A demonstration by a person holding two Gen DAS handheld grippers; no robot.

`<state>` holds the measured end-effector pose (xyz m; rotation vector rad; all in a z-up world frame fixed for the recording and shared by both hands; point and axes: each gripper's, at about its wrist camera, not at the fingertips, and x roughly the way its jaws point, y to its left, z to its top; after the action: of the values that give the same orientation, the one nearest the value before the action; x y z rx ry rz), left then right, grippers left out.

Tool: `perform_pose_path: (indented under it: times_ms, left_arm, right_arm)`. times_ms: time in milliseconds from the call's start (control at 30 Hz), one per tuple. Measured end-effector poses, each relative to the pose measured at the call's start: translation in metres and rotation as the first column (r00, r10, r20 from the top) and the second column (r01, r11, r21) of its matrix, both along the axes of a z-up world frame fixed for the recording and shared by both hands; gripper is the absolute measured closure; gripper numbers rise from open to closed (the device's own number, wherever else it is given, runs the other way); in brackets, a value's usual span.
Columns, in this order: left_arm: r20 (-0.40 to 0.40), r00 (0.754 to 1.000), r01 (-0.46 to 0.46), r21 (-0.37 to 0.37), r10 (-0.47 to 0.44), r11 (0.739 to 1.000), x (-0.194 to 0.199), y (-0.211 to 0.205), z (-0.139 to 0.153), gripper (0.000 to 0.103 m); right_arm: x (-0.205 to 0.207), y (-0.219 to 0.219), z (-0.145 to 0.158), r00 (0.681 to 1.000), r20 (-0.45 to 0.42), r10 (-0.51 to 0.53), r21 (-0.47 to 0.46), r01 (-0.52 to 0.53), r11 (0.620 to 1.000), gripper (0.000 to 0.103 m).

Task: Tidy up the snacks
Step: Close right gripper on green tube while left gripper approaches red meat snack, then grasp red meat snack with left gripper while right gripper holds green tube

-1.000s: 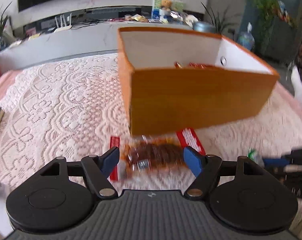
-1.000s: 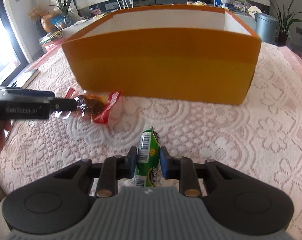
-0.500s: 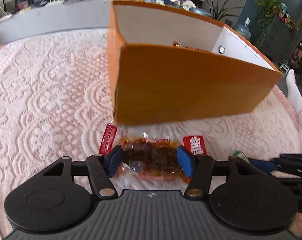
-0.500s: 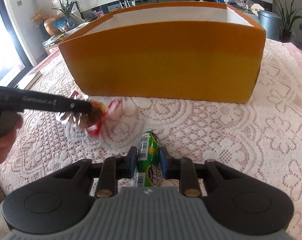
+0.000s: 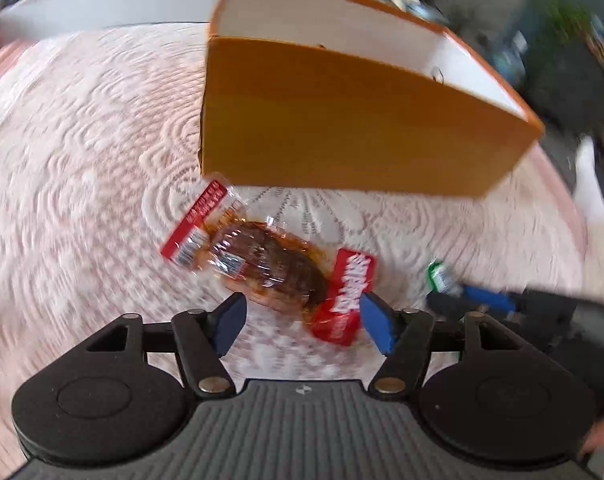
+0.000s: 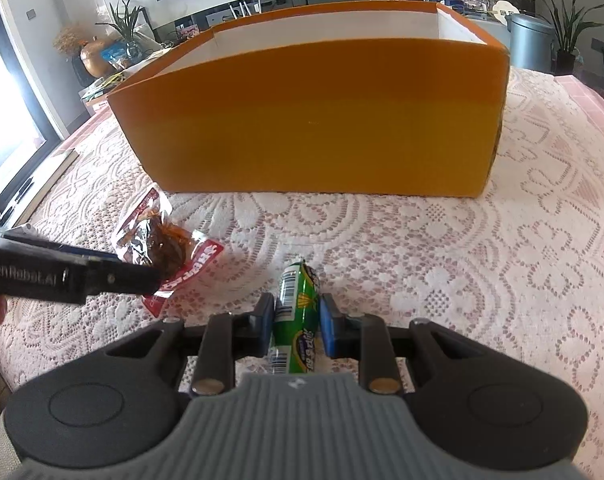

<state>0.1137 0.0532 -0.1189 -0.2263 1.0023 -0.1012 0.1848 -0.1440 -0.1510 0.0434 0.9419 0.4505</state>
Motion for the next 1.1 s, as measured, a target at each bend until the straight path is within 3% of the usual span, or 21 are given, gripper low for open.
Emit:
perform_pose_path:
  times_ms: [67,233,300,333,367,400,567,700,833,900,967,1100]
  left_arm:
    - [0.016,1.000,0.017,-0.001,-0.016,1.000,-0.005,-0.013,-0.001,0.026]
    - [0.045,0.999,0.021,0.204,-0.031,0.979,-0.009,-0.052,-0.015,0.023]
    - [0.041,0.999,0.022,0.282,-0.035,0.959,-0.007,-0.061,-0.021,0.037]
    - [0.041,0.999,0.015,0.311,-0.029,0.950,-0.009,-0.063,-0.023,0.050]
    - [0.051,0.998,0.019,0.306,-0.037,0.952,-0.010,-0.062,-0.021,0.063]
    - [0.055,0.998,0.023,0.296,-0.042,0.955,-0.012,-0.062,-0.019,0.066]
    - [0.070,0.994,0.055,0.315,-0.081,0.948,-0.036,-0.057,-0.007,0.068]
    - [-0.018,0.994,0.105,0.307,-0.105,0.946,-0.045,-0.047,0.002,0.068]
    - [-0.118,0.991,0.096,0.268,-0.066,0.959,-0.052,-0.027,0.005,0.064]
    - [-0.102,0.994,0.065,0.234,-0.042,0.970,-0.055,-0.017,0.012,0.049]
    - [-0.064,0.998,0.021,0.190,-0.009,0.981,-0.060,-0.009,0.016,0.024]
    - [-0.013,0.993,-0.112,0.141,0.115,0.984,-0.056,0.001,0.019,0.020]
  right_arm:
    - [0.000,0.000,0.000,1.000,0.001,0.001,0.003,-0.001,1.000,0.081]
    - [-0.001,-0.006,0.000,1.000,0.000,-0.020,0.009,0.020,1.000,0.082]
    - [-0.001,-0.008,0.000,1.000,-0.001,-0.025,0.009,0.025,1.000,0.082]
    - [-0.001,-0.009,0.000,1.000,0.000,-0.027,0.010,0.027,1.000,0.082]
    - [-0.001,-0.010,-0.001,1.000,0.002,-0.028,0.010,0.028,1.000,0.082]
    - [-0.002,-0.010,-0.001,1.000,0.003,-0.029,0.008,0.029,1.000,0.082]
    - [-0.004,-0.009,-0.002,1.000,0.006,-0.019,0.005,0.019,1.000,0.082]
    - [-0.007,-0.006,-0.001,1.000,0.009,-0.005,0.005,0.005,1.000,0.082]
    - [-0.009,-0.004,-0.001,1.000,0.011,0.004,0.000,-0.004,1.000,0.081]
    - [-0.011,-0.003,-0.001,1.000,0.012,0.009,-0.001,-0.009,1.000,0.081]
    - [-0.013,-0.002,-0.001,1.000,0.015,0.016,-0.001,-0.016,1.000,0.081]
    - [-0.018,0.001,0.000,0.999,0.033,0.031,0.002,-0.032,1.000,0.081]
